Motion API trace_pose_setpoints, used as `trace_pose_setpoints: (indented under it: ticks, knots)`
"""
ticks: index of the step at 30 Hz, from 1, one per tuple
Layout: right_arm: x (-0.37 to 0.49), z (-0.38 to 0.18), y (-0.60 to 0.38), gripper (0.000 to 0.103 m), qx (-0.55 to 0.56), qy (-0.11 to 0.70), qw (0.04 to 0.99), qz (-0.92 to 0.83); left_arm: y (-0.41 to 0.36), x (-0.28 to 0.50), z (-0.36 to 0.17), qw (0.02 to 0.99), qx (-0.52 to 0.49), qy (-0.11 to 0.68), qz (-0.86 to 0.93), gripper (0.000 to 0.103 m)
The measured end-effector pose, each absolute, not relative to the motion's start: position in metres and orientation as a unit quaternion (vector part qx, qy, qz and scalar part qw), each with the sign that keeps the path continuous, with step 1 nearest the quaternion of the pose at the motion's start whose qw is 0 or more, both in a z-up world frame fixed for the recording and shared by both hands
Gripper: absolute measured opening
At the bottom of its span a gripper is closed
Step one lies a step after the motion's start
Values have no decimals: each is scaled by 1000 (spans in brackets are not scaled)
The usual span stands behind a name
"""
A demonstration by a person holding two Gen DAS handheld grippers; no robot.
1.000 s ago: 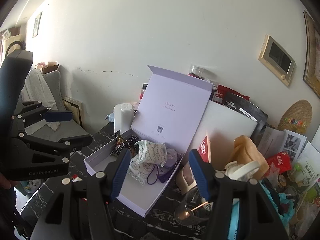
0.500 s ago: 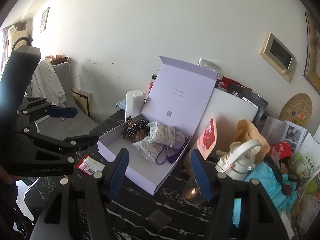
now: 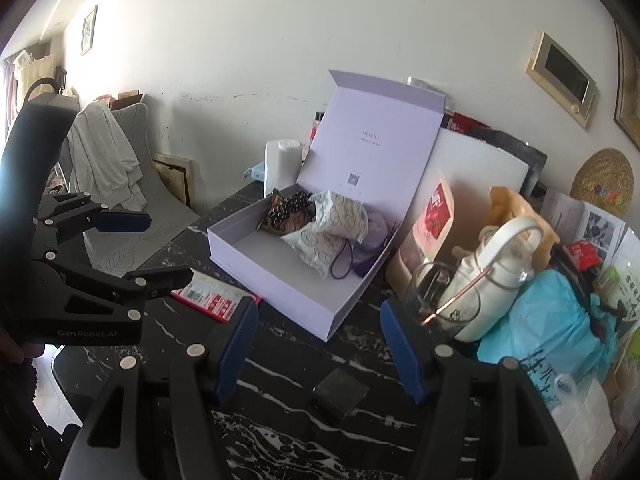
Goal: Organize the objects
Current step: 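Withdraw both grippers from the box toward the red-and-white sachet on the table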
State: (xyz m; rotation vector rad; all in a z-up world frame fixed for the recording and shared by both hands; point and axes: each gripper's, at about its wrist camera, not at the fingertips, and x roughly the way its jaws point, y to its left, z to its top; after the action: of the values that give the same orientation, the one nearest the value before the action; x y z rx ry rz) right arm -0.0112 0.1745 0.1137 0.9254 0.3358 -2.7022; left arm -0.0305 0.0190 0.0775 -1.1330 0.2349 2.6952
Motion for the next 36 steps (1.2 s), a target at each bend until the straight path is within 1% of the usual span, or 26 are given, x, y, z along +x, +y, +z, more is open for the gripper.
trace_pose_setpoints:
  ticks: [6,9,14,18,29,36]
  knots:
    - [-12,92,177,64,342,108,131,-924,18,-28,55,113,-399,73,907,72]
    - [-11,80,178,65,349,101,127,-923,14,-28,42,117,-408,56,903,72]
    - [-12,58,179,70,365,96,128,-917,10,-32,21,130,-422,34,896,72]
    - [-13,43,180,78,372,95,122,-915,9,-35,6,134,-433,31,891,72]
    - [-16,17,195,80,371,76,91,-921,8,-40,-23,147,-449,36,880,72]
    - [-35,5,204,81,388,61,80,-916,1,-63,-34,144,-460,40,875,72]
